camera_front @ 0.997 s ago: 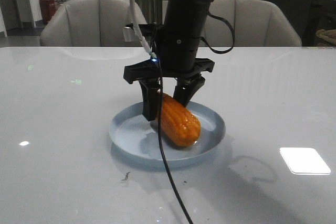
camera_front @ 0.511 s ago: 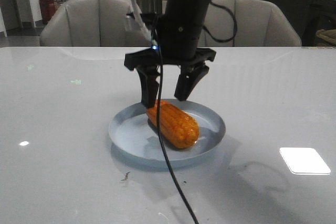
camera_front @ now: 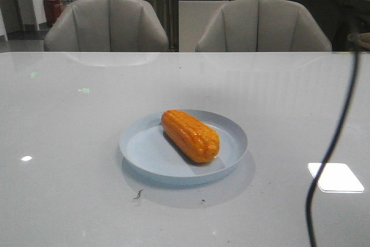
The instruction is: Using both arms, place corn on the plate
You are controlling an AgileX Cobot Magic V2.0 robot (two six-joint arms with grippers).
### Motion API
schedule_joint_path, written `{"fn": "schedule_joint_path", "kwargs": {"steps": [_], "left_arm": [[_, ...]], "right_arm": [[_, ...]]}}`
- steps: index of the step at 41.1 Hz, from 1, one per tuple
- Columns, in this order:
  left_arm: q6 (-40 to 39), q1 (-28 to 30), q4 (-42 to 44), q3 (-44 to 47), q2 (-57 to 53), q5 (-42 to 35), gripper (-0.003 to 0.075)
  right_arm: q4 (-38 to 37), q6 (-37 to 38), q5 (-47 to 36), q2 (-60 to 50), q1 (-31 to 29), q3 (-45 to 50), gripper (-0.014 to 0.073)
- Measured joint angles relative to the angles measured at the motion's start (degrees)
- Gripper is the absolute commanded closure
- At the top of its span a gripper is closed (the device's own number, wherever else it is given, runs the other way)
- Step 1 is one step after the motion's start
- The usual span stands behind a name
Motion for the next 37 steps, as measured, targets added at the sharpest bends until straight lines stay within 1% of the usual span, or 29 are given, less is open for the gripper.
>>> {"fn": "schedule_joint_path", "kwargs": {"steps": [6,13,17,23,28,30,37], "left_arm": [[0.0,0.0,0.0,0.0,0.0,0.0,0.0292],[0.0,0.0,0.0,0.0,0.0,0.0,0.0292],[0.0,0.0,0.0,0.0,0.0,0.0,0.0292],[0.0,0.0,0.0,0.0,0.0,0.0,0.0292],[0.0,0.0,0.0,0.0,0.0,0.0,0.0295],[0.0,0.0,0.0,0.0,0.0,0.0,0.0309],[0.0,0.0,0.0,0.0,0.0,0.0,0.0407]], "right_arm": [[-2.0,0.0,-2.1,-9.6,-5.5,11.0,0.0043],[-2.6,0.0,-9.8,-21.1,-10.0,28.2,0.0043],[-2.6,0.0,-12.7,-27.1,-10.8,37.5,0.0043],[-2.6,0.0,-13.7,-33.0,-11.1,48.2,0.0043],[-2.6,0.0,-14.1,-36.4,-11.1,54.2,0.0043],[-2.6,0.0,-14.4,-37.4,-11.1,55.5,0.0043],[-2.6,-0.1,-15.1,-38.4,-11.1,56.7,0.0043]]}}
